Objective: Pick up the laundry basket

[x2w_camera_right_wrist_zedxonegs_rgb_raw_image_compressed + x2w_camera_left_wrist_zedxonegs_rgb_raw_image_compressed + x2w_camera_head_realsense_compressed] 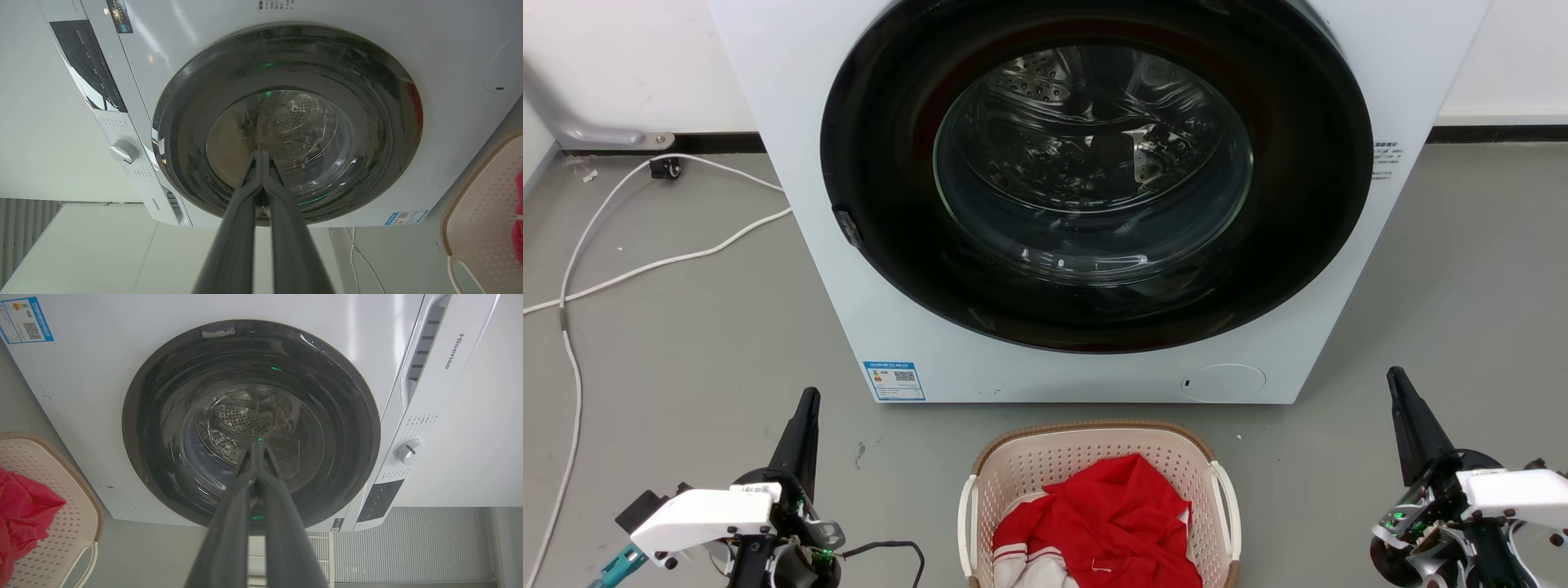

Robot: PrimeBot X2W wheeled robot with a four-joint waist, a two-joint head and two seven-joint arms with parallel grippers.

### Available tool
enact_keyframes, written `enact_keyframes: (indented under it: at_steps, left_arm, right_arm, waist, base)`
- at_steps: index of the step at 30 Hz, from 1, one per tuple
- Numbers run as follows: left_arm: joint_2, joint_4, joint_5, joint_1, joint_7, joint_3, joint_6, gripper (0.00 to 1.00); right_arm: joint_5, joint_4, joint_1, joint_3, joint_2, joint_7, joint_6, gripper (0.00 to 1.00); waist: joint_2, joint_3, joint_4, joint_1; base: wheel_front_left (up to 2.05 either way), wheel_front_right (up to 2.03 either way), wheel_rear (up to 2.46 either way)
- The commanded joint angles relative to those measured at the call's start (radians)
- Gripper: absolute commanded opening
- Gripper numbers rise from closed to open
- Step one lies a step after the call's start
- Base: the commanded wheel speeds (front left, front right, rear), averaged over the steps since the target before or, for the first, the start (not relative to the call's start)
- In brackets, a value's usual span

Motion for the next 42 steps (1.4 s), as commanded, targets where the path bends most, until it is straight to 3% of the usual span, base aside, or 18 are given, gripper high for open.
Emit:
enact_keyframes:
  at_steps: [1, 10, 11, 20, 27, 42]
  left_arm:
    - [-0.001, 0.0, 0.0, -0.007, 0.003, 0.004, -0.003, 0.0]
    - [-0.002, 0.0, 0.002, -0.007, 0.005, 0.005, -0.003, 0.0]
    - [-0.001, 0.0, 0.0, 0.0, 0.0, 0.001, 0.0, 1.0]
    - [-0.002, -0.009, 0.009, 0.002, -0.039, -0.047, 0.0, 1.0]
    - [-0.001, -0.038, 0.115, 0.007, -0.073, -0.078, 0.0, 1.0]
    - [-0.002, -0.075, 0.493, 0.021, -0.135, -0.127, -0.001, 1.0]
  right_arm:
    - [-0.001, 0.001, -0.013, -0.001, 0.005, 0.002, 0.0, 0.0]
    - [-0.002, 0.001, -0.013, -0.002, 0.005, 0.003, 0.0, 0.0]
    - [0.0, 0.0, 0.0, 0.0, 0.0, 0.0, 0.0, 1.0]
    - [-0.017, -0.023, 0.025, 0.018, 0.0, -0.036, 0.0, 1.0]
    - [-0.094, -0.04, 0.044, 0.026, -0.006, -0.073, 0.0, 1.0]
    - [-0.501, -0.081, 0.068, 0.011, -0.007, -0.127, 0.0, 1.0]
  waist:
    - [0.0, 0.0, 0.0, 0.0]
    - [0.0, 0.0, 0.0, 0.0]
    - [0.0, 0.0, 0.0, 0.0]
    - [0.0, -0.001, -0.001, 0.0]
    - [0.0, -0.003, -0.002, 0.0]
    - [0.0, -0.009, -0.007, 0.0]
  base:
    - [0.0, 0.0, 0.0]
    - [0.0, 0.0, 0.0]
    - [0.0, 0.0, 0.0]
    - [0.0, 0.0, 0.0]
    - [0.0, 0.0, 0.0]
    - [0.0, 0.0, 0.0]
